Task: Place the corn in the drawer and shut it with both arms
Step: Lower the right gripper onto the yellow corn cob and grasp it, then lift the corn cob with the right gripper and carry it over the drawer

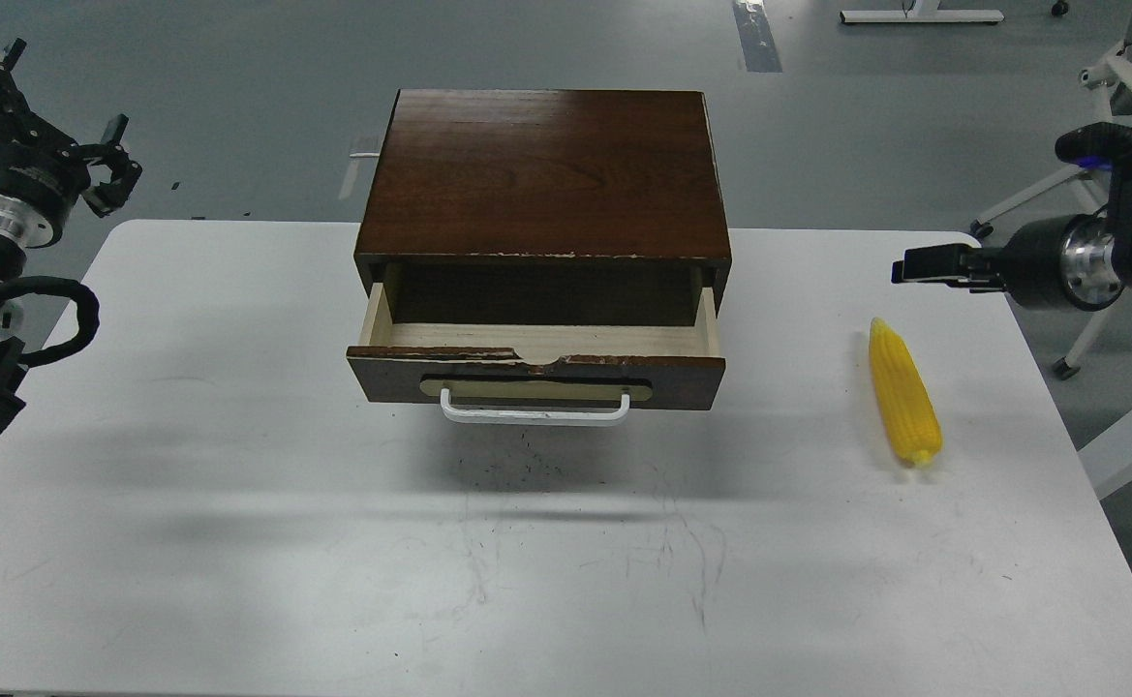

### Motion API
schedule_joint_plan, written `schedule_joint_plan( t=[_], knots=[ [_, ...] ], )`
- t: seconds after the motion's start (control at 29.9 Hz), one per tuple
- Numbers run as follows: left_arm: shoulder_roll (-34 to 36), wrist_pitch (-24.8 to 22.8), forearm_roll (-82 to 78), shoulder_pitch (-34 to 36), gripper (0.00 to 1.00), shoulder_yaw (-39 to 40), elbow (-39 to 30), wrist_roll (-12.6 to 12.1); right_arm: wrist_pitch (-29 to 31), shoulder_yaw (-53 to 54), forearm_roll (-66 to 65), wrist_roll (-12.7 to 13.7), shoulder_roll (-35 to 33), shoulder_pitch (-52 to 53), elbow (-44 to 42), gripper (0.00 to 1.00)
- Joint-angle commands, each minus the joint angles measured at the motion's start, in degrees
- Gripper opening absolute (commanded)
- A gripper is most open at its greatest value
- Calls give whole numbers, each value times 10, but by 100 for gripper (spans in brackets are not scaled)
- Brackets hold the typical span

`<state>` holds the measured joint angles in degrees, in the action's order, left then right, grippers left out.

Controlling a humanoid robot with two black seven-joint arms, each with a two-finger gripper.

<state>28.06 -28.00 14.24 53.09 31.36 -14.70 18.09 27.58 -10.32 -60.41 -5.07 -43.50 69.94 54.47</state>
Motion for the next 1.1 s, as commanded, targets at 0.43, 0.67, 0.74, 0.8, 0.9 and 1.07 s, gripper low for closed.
schedule_joint_plan(
  t=[0.43,0.67,0.74,0.8,0.9,1.07],
  knots=[
    [-1,0,0,-11,98,0,0,0,-60,-4,-12,4,49,-89,-33,87],
    [2,0,3,-11,98,2,3,24,-60,-38,-12,5,66,-87,-37,54],
    [5,0,3,-11,98,2,4,24,-60,-38,-12,5,66,-87,-37,46],
    [6,0,3,-11,98,2,4,24,-60,-38,-12,4,66,-84,-37,36],
    [6,0,0,-11,98,2,4,21,-61,-32,-9,3,65,-74,-36,21],
    [6,0,-1,-11,98,0,4,17,-75,-25,-8,-4,45,-29,-34,12]
  ],
)
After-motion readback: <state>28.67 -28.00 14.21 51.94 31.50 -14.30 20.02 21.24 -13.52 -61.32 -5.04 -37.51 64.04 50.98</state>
